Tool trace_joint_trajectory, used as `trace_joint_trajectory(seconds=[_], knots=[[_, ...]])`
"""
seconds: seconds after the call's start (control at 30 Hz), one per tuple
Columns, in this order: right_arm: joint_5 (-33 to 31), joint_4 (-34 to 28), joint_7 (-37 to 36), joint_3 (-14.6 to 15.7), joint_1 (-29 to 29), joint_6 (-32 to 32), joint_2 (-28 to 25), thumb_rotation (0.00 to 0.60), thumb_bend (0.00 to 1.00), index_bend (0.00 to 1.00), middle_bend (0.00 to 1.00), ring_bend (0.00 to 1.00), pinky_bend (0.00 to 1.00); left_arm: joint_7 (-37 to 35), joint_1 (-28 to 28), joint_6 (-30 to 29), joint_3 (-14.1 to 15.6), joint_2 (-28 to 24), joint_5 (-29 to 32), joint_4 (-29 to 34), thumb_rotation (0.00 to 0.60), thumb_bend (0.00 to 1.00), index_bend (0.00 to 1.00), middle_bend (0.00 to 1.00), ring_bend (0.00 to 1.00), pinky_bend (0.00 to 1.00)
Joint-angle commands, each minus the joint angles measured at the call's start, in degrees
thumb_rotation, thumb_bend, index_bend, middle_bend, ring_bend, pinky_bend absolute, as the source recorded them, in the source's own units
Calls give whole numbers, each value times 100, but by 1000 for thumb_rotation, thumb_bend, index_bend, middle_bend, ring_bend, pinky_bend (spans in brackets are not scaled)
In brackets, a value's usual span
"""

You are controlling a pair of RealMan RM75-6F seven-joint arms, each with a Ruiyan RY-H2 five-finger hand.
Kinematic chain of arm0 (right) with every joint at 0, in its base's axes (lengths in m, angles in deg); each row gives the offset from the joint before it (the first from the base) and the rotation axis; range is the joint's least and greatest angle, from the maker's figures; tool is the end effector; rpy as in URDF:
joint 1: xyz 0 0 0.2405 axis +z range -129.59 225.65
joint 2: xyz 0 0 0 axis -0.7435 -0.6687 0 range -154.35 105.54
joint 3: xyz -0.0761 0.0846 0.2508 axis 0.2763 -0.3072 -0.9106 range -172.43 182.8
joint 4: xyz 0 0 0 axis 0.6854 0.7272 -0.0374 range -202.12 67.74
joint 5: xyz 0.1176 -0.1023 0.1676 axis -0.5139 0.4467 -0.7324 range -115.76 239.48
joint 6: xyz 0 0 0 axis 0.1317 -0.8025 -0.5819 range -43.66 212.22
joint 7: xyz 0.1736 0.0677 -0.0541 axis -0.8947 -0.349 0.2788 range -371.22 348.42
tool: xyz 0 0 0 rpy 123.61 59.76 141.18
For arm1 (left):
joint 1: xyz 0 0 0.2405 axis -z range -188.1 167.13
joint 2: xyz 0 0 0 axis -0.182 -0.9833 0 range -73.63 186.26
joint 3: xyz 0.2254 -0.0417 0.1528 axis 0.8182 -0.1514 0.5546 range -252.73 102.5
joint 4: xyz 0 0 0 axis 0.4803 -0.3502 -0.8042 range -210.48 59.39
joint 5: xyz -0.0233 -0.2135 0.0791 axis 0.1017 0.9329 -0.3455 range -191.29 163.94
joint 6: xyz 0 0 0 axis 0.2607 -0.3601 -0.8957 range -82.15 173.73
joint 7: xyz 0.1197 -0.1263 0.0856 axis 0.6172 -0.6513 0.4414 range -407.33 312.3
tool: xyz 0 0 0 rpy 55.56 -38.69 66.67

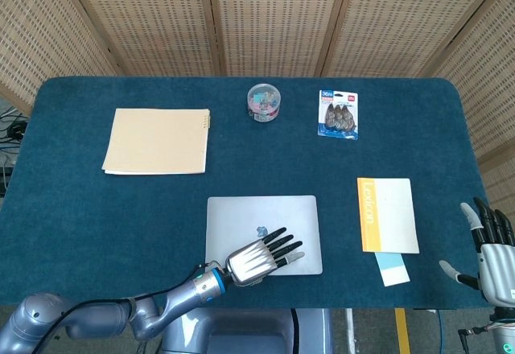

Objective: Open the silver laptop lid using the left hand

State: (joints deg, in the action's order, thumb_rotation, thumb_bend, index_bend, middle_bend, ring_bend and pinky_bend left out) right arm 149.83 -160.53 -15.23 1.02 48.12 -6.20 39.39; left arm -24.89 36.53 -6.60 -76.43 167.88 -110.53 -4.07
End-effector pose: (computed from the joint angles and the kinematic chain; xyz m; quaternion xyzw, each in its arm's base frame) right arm -0.3350 -0.2105 0.1686 0.5508 -0.3914 0.4294 0.5991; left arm -0.0333 0.2708 -0.2032 -0.8829 -0.1192 -0.4055 0.2046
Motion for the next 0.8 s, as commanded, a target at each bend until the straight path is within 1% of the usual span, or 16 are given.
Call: trace_joint_trajectory(seconds=[0.03,0.3,0.5,0.6,0.7,0.8], knots=[[4,-1,-4,3,1,0,-2,600,0,0,0,0,0,29,11,-12,-3,5,25,11,600,233,0,0,0,0],[0,0,-50,2,0,-2,-14,600,0,0,0,0,0,165,36,-117,-57,26,70,-24,600,381,0,0,0,0],[3,0,-73,6,3,5,-19,600,0,0,0,0,0,311,29,-292,-152,66,88,-100,600,450,0,0,0,0],[12,0,-74,11,3,4,-20,600,0,0,0,0,0,434,1,-359,-211,119,149,-181,600,464,0,0,0,0],[20,1,-89,17,3,5,-22,600,0,0,0,0,0,697,-61,-481,-351,247,295,-334,600,468,0,0,0,0],[29,2,-89,19,4,0,-20,600,0,0,0,0,0,1044,-134,-579,-560,417,544,-461,600,470,0,0,0,0]])
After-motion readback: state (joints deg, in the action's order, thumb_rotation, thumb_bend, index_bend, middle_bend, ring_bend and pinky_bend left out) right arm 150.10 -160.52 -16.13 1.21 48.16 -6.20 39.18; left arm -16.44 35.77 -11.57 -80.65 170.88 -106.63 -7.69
